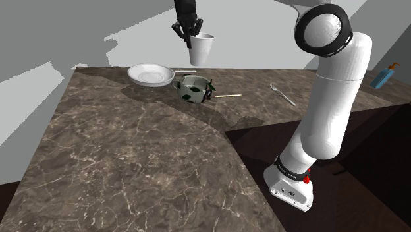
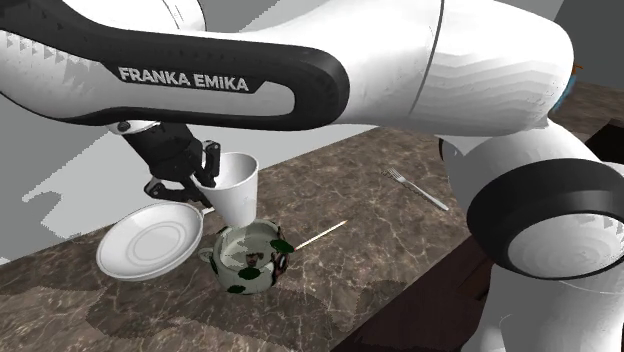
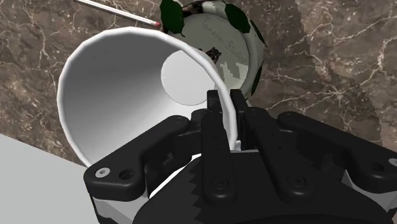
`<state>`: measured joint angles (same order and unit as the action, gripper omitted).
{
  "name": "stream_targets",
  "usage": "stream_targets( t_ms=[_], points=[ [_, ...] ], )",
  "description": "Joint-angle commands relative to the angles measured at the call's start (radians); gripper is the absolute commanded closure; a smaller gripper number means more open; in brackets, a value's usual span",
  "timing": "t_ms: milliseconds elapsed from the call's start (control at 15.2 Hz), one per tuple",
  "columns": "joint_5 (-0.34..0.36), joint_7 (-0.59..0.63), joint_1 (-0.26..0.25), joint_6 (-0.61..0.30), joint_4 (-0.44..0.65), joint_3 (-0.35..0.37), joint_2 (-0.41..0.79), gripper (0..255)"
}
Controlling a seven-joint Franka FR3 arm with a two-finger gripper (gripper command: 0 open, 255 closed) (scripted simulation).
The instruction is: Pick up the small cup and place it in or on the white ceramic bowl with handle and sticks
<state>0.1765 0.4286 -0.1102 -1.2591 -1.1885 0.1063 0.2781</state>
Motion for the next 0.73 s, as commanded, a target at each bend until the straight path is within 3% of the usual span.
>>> stream_targets(
  t_ms=[0,660],
  points=[
    [-0.003,0.006,0.002,-0.035,-0.048,0.0,-0.013,255],
    [-0.011,0.024,0.011,-0.195,-0.253,0.0,-0.058,255]
  ],
)
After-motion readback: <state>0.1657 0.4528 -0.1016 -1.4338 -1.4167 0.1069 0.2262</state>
